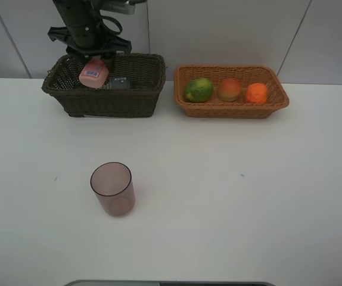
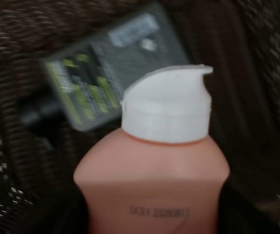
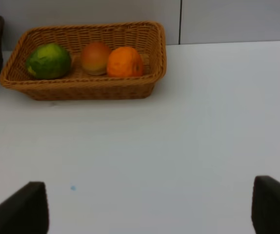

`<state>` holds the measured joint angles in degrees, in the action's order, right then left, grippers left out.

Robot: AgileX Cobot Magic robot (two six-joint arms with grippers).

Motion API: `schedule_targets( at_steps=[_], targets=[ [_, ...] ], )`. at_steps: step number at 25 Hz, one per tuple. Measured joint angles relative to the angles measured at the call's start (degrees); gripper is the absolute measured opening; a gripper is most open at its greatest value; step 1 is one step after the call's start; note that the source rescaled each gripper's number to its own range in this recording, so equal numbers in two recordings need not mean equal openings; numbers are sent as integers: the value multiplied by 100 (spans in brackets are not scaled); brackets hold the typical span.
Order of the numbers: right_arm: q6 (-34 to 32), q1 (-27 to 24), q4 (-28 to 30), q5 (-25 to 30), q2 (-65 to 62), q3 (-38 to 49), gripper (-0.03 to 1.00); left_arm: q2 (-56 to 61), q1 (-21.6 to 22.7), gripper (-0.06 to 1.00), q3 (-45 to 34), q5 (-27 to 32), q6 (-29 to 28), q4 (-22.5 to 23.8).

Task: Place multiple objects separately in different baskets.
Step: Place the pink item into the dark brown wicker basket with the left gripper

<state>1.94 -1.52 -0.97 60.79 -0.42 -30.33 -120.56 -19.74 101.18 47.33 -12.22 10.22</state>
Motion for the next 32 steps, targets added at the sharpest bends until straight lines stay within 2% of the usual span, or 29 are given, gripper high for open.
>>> schedule_targets(
  at_steps=[13,18,32],
  targets=[
    [0,0,0,0,0,0,77,-88,726,63,8,-1384,-159,-4],
    [0,0,0,0,0,0,77,-345,857,63,13,-1477,-175,-21],
    [0,0,0,0,0,0,77,-825,858,63,13,-1490,56,-98]
  ],
)
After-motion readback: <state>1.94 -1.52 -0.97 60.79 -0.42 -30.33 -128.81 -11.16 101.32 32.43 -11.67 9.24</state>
